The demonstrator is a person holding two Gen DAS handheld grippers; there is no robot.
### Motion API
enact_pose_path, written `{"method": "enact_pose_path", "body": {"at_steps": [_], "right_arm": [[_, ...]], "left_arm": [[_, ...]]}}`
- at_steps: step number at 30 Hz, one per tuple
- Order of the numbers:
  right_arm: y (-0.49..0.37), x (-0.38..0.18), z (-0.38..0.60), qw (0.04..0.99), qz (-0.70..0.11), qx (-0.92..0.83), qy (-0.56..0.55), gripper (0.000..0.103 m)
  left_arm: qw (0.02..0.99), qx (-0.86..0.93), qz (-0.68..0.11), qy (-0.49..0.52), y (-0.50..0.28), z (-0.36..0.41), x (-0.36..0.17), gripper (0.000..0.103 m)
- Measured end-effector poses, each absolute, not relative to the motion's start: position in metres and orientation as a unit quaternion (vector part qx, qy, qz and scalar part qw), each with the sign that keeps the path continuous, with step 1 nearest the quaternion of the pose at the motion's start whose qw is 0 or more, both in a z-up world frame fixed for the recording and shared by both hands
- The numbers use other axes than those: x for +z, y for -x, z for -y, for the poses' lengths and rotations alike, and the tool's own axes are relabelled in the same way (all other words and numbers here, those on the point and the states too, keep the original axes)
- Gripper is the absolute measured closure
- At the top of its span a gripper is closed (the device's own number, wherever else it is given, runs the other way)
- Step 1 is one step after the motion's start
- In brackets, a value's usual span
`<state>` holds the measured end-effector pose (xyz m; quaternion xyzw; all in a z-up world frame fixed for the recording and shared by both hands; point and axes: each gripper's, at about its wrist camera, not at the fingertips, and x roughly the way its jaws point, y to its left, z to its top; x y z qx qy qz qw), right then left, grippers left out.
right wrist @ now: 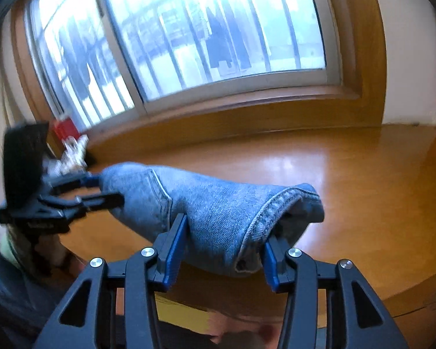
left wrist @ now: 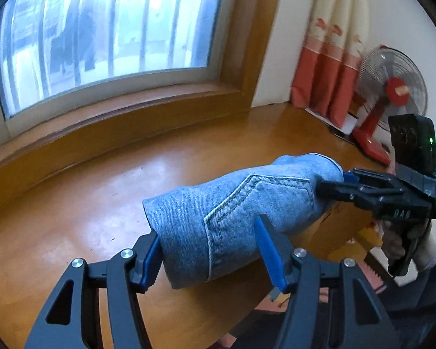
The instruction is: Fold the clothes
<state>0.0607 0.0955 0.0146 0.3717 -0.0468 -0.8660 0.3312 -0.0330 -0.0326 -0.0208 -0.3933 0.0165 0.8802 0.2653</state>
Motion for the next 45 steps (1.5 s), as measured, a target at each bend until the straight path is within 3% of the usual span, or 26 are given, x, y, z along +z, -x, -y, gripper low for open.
{"method": "enact_pose_path", "body": {"at_steps": [8, 16, 19, 22, 28, 31, 37, 42, 45], "right_arm": [[0.034, 0.000, -0.088, 0.344, 0.110, -0.833, -0.418, 0.061], [0.094, -0.036, -0.059, 0.334, 0.061, -0.822, -0.458, 0.062], [0.095, -0.048, -0.056, 0.339, 0.043, -0.822, -0.455, 0.060], [0.092, -0.055, -0.054, 0.338, 0.025, -0.830, -0.444, 0.048], [0.061, -0.022, -0.056, 0.310, -0.034, -0.875, -0.372, 0.047], [0.038, 0.003, -0.053, 0.306, -0.063, -0.896, -0.317, 0.047], [0.039, -0.013, -0.019, 0.331, -0.079, -0.878, -0.338, 0.047], [0.048, -0.058, -0.014, 0.323, -0.086, -0.863, -0.379, 0.047], [0.045, -0.061, -0.014, 0.323, -0.090, -0.865, -0.375, 0.047]], "left_arm": [[0.217, 0.875, 0.035, 0.432, 0.106, 0.038, -0.052, 0.045], [0.151, 0.877, 0.012, 0.457, 0.150, 0.021, -0.086, 0.043], [0.139, 0.874, 0.032, 0.465, 0.150, 0.026, -0.103, 0.040], [0.129, 0.877, 0.046, 0.460, 0.145, 0.029, -0.106, 0.037], [0.086, 0.911, -0.027, 0.402, 0.119, 0.019, -0.058, 0.038], [0.091, 0.922, -0.034, 0.375, 0.116, 0.015, -0.041, 0.028], [0.054, 0.911, -0.068, 0.403, 0.150, 0.005, -0.088, 0.026], [0.055, 0.902, 0.008, 0.428, 0.154, 0.025, -0.122, 0.014], [0.053, 0.904, 0.005, 0.425, 0.154, 0.026, -0.120, 0.014]]}}
